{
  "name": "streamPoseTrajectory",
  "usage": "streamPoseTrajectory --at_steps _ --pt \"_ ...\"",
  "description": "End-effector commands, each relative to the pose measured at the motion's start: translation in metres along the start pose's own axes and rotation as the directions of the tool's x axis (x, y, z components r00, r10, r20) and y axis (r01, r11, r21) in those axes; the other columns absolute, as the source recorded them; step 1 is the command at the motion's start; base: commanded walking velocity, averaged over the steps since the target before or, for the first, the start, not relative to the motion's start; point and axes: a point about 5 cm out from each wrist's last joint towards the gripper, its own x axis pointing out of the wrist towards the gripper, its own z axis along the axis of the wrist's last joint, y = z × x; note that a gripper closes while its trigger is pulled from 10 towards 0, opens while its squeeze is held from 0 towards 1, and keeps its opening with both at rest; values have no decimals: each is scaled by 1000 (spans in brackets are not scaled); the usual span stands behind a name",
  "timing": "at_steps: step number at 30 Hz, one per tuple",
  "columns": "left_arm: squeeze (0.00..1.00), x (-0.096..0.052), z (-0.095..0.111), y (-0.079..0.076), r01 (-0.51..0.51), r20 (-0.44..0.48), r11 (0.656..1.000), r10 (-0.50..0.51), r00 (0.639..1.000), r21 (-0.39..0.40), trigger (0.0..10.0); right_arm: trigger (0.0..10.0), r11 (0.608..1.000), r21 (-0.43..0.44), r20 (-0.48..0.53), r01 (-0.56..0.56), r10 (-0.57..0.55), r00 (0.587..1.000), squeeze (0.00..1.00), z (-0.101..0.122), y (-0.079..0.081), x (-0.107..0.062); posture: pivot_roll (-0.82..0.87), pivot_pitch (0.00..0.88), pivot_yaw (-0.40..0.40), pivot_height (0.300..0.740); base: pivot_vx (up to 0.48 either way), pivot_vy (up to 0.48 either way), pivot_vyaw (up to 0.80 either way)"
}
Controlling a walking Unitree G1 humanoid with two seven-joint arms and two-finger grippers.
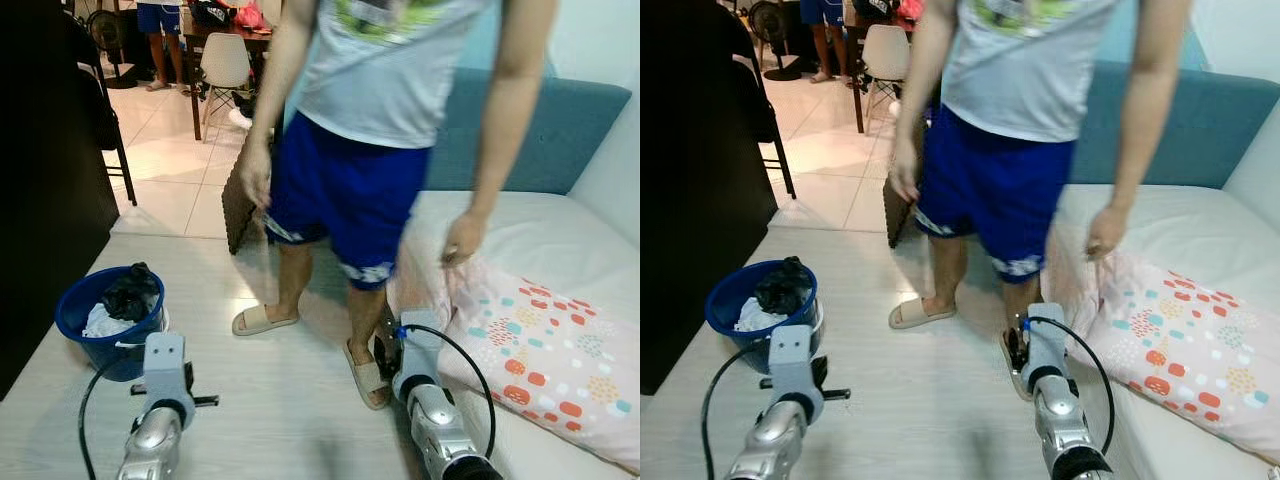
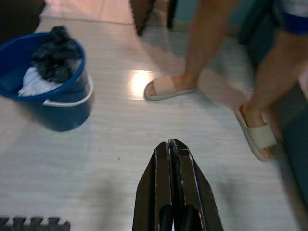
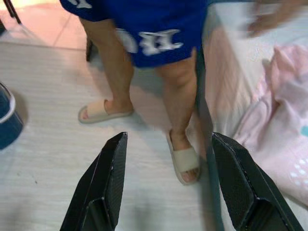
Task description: Clean up the room
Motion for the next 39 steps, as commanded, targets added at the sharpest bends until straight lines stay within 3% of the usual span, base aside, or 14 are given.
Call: streamPoseTrajectory --at_steps 1,5,8,10,13,24,26,29,39 --pt "0 -1 -2 -6 24 -14 1000 -23 1000 15 10000 10000 1000 18 -19 14 -13 1000 0 -3 -3 -1 8 0 -120 740 0 0 0" --pt "0 0 -2 0 -35 -51 996 31 998 -81 10000 10000 999 18 -37 27 -26 999 0 -7 -4 -2 11 0 -122 740 0 0 0" --pt "0 0 -1 3 -63 -49 992 58 997 -105 10000 10000 1000 18 -40 25 -24 999 0 -8 -3 -2 11 0 -122 740 0 0 0" --pt "0 1 -1 5 -95 -57 991 90 994 -91 10000 10000 1000 19 -48 14 -13 999 0 -10 0 -3 22 0 -119 740 0 0 0" --pt "0 3 2 7 -132 -30 991 132 991 -5 10000 10000 1000 18 -62 3 -2 998 0 -12 2 -4 24 0 -122 740 0 0 0" --pt "0 8 14 -10 -51 8 998 51 999 -33 10000 10000 1000 4 -110 -6 7 994 0 -14 5 -2 26 0 -121 740 0 0 0" --pt "0 8 13 -14 -28 8 999 28 1000 17 10000 10000 1000 13 -112 8 -7 994 0 -13 3 -1 16 0 -108 740 0 0 0" --pt "0 7 12 -16 -16 8 1000 15 1000 27 10000 10000 1000 19 -111 16 -13 994 0 -14 2 -1 16 0 -108 740 0 0 0" --pt "0 11 20 -22 21 30 1000 -21 999 -10 10000 10000 999 31 -124 23 -19 992 0 -20 -2 -6 8 0 -102 740 0 0 -800"
